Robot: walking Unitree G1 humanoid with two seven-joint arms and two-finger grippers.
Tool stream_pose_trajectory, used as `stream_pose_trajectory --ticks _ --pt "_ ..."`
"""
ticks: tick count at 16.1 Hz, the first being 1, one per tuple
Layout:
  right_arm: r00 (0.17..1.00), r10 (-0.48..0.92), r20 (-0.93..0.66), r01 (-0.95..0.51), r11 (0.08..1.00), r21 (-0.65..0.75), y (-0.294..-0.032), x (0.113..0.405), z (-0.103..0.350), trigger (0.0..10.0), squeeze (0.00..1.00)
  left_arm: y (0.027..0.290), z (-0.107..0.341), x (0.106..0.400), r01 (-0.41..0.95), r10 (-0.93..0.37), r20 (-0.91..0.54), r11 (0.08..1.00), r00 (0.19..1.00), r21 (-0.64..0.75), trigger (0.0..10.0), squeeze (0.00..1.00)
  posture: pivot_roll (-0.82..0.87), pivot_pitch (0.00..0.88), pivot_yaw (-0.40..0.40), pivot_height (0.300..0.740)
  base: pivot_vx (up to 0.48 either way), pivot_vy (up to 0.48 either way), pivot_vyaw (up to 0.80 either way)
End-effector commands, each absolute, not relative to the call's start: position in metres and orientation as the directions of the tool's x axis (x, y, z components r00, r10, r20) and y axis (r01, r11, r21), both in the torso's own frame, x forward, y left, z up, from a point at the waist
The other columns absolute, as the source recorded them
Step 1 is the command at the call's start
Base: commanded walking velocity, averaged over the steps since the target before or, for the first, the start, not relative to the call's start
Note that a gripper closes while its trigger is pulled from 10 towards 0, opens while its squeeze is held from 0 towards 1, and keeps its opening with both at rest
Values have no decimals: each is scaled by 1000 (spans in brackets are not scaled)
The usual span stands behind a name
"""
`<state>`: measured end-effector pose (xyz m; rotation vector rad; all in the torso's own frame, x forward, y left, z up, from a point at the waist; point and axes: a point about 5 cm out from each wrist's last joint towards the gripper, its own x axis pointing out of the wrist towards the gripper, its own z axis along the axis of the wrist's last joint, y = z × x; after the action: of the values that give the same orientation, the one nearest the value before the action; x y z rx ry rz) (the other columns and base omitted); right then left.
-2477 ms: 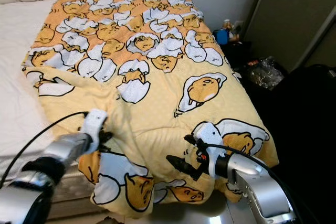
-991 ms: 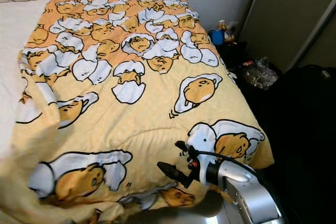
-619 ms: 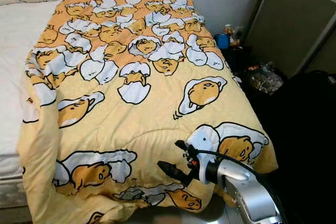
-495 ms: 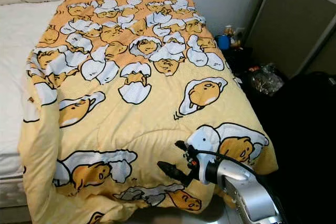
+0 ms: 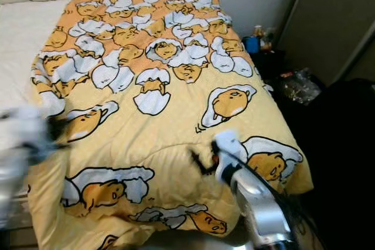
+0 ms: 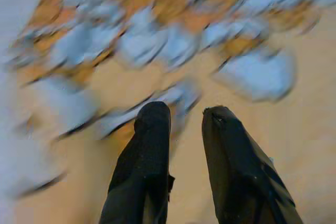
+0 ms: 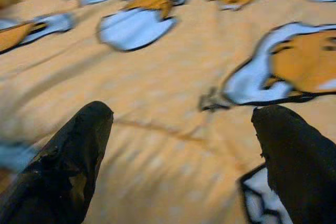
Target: Clean up the room
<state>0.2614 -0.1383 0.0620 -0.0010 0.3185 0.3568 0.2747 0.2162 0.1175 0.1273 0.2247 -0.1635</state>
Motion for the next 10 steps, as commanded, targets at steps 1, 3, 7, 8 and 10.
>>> stream_pose_trajectory --ticks 1,3,7,8,10 --pt "927 225 -300 -239 971 -9 -148 265 63 10000 0 198 117 278 210 -179 -221 969 959 127 10000 0 -26 0 32 740 0 0 0" --pt "936 207 -285 -229 972 -46 -148 266 65 10000 0 185 107 279 227 -195 -241 968 951 112 10000 0 -45 0 43 740 0 124 0" --pt "954 164 -250 -180 983 -44 -149 263 68 10000 0 175 97 273 215 -184 -266 972 946 91 10000 165 -35 0 42 740 0 383 0" --pt "952 177 -251 -183 983 -1 -148 261 67 10000 0 176 98 271 199 -171 -261 976 950 85 10000 169 -30 0 40 740 0 480 0" --pt "949 192 -249 -193 981 22 -143 258 65 10000 1000 181 97 264 183 -151 -266 978 952 97 10000 290 -14 0 31 740 0 480 0"
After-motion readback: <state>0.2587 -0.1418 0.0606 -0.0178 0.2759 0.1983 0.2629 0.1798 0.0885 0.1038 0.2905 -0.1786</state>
